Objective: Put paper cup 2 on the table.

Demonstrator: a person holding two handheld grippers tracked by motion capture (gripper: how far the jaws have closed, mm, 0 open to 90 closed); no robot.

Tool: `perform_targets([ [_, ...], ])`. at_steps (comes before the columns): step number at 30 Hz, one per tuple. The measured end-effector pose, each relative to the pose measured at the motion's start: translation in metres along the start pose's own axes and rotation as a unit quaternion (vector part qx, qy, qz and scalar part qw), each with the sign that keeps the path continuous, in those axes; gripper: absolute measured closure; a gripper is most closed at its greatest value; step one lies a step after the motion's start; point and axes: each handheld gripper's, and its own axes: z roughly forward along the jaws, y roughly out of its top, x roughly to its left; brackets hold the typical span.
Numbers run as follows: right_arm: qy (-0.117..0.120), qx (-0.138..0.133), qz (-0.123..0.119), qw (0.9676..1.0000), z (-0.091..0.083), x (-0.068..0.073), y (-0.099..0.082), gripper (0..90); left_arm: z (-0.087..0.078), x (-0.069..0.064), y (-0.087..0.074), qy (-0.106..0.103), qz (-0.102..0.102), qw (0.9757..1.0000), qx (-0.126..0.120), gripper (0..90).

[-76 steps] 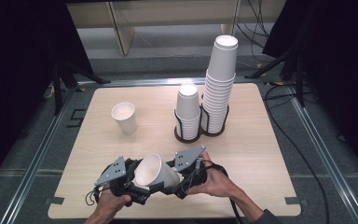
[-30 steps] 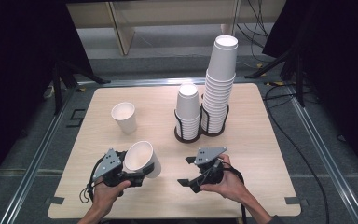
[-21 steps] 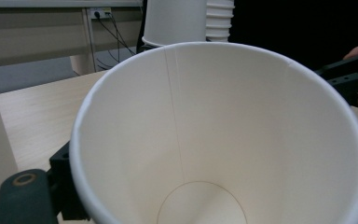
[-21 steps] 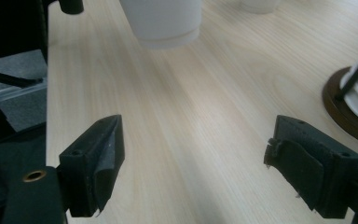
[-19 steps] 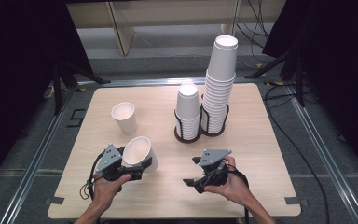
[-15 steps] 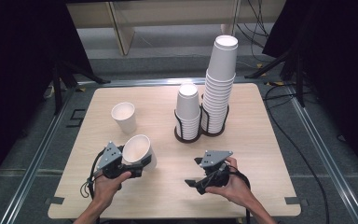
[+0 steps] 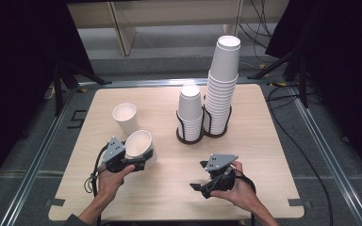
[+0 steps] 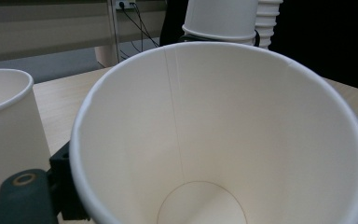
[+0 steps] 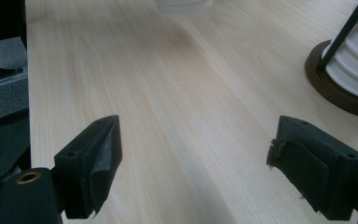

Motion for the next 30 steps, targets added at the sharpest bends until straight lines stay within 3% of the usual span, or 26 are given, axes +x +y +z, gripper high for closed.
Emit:
perform_targets([
  [4,-0.004,0.000,-0.008,1.0000,-0.001,0.000,-0.001,16.3,0.004,0.001,-0.001,0.000,0.001,1.0000,0.002,14.6],
  [17,0.000,0.008,0.001,1.0000,0.002,0.002,-0.003,16.2,0.013,0.004,0.001,0.002,0.003,1.0000,0.001,14.6],
  [30,0.000,0.010,0.001,0.9999,0.004,0.002,-0.004,16.2,0.026,0.012,0.002,0.020,0.007,0.9997,0.012,14.6],
])
